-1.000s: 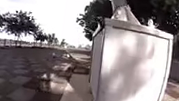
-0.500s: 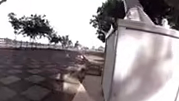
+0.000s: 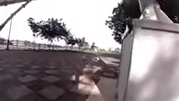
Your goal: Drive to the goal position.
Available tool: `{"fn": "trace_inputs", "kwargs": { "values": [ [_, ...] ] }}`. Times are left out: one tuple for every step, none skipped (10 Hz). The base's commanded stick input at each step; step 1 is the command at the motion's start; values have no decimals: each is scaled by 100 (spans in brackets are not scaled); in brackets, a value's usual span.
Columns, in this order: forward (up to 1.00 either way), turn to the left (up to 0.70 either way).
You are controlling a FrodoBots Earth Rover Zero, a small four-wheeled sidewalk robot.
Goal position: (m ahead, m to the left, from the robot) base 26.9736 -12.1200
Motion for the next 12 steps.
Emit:
{"fn": "trace_inputs", "kwargs": {
  "values": [
    [0,70],
    [0,70],
    [0,63],
    [0,9],
    [0,0],
    [0,0],
    [0,0],
    [0,0],
    [0,0],
    [0,0],
    [0,0],
    [0,0]
  ]
}}
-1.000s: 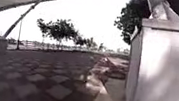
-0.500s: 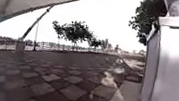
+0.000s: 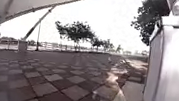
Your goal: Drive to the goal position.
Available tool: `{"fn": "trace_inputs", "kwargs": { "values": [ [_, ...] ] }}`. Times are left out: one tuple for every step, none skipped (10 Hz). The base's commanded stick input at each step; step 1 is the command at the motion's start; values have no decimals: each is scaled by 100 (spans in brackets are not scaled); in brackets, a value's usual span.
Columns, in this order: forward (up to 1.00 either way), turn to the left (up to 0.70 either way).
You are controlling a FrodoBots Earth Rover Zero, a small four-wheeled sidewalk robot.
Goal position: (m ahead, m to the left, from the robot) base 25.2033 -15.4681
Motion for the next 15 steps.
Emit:
{"fn": "trace_inputs", "kwargs": {
  "values": [
    [0,0],
    [33,0],
    [70,0],
    [70,0],
    [70,0],
    [70,0],
    [70,0],
    [70,0],
    [70,0],
    [70,0],
    [70,0],
    [70,0],
    [70,0],
    [70,0],
    [70,0]
  ]
}}
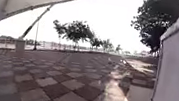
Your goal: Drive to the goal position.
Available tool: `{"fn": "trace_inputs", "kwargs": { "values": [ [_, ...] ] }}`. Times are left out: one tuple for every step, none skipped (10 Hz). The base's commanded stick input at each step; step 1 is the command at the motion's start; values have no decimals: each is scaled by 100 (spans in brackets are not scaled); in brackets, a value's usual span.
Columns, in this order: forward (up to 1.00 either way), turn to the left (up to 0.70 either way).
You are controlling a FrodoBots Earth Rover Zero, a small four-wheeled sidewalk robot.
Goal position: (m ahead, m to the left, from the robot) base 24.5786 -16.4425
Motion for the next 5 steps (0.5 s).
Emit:
{"fn": "trace_inputs", "kwargs": {
  "values": [
    [70,0],
    [70,0],
    [70,6],
    [70,26],
    [70,35]
  ]
}}
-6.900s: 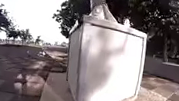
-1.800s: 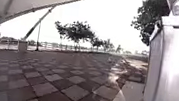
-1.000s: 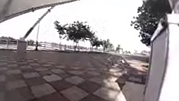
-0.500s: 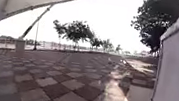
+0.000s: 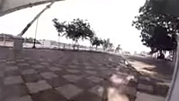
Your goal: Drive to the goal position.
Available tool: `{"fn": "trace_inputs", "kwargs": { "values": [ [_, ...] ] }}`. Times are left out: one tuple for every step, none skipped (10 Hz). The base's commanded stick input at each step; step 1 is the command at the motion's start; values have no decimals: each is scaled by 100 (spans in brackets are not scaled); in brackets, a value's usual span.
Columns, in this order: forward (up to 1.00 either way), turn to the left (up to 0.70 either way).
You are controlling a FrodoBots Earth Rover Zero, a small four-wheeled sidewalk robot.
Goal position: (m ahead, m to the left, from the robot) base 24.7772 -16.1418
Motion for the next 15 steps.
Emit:
{"fn": "trace_inputs", "kwargs": {
  "values": [
    [70,34],
    [70,0],
    [70,0],
    [70,0],
    [70,0],
    [70,0],
    [70,0],
    [70,0],
    [70,0],
    [70,0],
    [70,0],
    [70,0],
    [70,0],
    [70,0],
    [70,0]
  ]
}}
